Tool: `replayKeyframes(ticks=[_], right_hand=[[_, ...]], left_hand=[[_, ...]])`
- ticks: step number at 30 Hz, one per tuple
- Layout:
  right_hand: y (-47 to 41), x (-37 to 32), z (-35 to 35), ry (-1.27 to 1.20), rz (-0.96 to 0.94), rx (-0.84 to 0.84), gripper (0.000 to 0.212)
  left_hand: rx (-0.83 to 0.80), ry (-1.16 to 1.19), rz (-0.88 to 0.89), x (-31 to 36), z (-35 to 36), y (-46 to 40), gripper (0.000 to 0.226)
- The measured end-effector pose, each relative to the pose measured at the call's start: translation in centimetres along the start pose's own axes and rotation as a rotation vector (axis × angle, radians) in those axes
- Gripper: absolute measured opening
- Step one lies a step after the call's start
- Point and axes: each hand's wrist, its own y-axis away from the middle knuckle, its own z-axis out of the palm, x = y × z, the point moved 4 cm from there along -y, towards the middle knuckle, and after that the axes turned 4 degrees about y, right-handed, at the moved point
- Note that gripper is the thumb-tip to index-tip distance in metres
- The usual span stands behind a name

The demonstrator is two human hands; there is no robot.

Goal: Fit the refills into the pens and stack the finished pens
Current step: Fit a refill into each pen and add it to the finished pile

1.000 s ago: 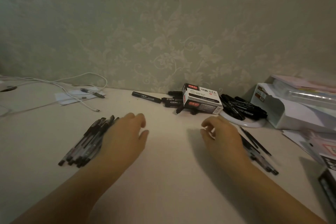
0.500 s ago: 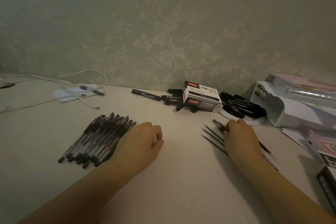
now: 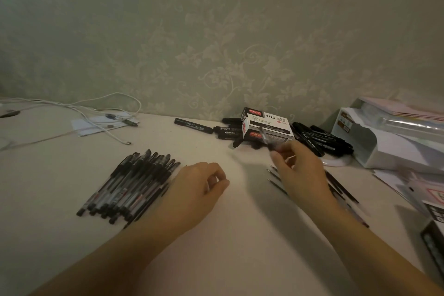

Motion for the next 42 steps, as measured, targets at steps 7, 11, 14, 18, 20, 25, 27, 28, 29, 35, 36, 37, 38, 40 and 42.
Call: replayKeyframes(ticks=[7, 11, 14, 18, 20, 25, 27, 28, 29, 35, 36, 37, 38, 40, 42], right_hand=[[3.4, -1.4, 5.1, -0.727, 0.26, -0.453, 0.012], [3.4, -1.0, 5.3, -0.752, 0.245, -0.446, 0.016], [2.8, -0.5, 4.4, -0.598, 0.142, -0.352, 0.009], [3.1, -0.8, 4.6, -0.442, -0.037, -0.422, 0.016], [3.3, -0.9, 4.9, -0.424, -0.068, -0.437, 0.021], [3.3, -0.7, 5.0, -0.525, -0.054, -0.47, 0.021], [3.4, -0.8, 5.1, -0.536, -0.068, -0.494, 0.024], [3.4, -0.8, 5.2, -0.539, -0.073, -0.5, 0.024], [3.4, -0.7, 5.3, -0.537, -0.08, -0.503, 0.024], [3.5, -0.6, 5.5, -0.524, -0.112, -0.508, 0.016], [3.6, -0.6, 5.5, -0.537, -0.105, -0.511, 0.016], [3.6, -0.6, 5.5, -0.553, -0.098, -0.516, 0.016], [3.6, -0.6, 5.6, -0.567, -0.092, -0.522, 0.017], [3.6, -0.6, 5.6, -0.588, -0.086, -0.535, 0.017], [3.6, -0.6, 5.6, -0.603, -0.087, -0.542, 0.017]], left_hand=[[-0.081, 0.262, -0.013, 1.3, 0.6, 0.3, 0.029], [-0.139, 0.181, 0.041, 1.1, 1.0, 0.5, 0.018], [-0.16, 0.006, 0.123, 0.8, 0.9, 0.5, 0.022], [-0.206, 0.037, 0.122, 0.8, 1.4, 0.6, 0.014], [-0.22, 0.076, 0.131, 1.0, 1.7, 0.5, 0.005], [-0.247, -0.009, 0.134, 0.9, 1.8, 0.6, 0.015], [-0.245, -0.058, 0.127, 0.8, 1.6, 0.6, 0.019], [-0.243, -0.073, 0.128, 0.8, 1.5, 0.6, 0.019], [-0.241, -0.085, 0.13, 0.8, 1.5, 0.5, 0.019], [-0.243, -0.038, 0.088, 0.6, 1.8, 0.5, 0.013], [-0.245, -0.044, 0.09, 0.5, 1.8, 0.5, 0.013], [-0.245, -0.047, 0.093, 0.5, 1.7, 0.5, 0.014], [-0.245, -0.046, 0.095, 0.5, 1.6, 0.5, 0.015], [-0.252, -0.042, 0.097, 0.5, 1.5, 0.4, 0.015], [-0.259, -0.05, 0.096, 0.6, 1.3, 0.3, 0.015]])
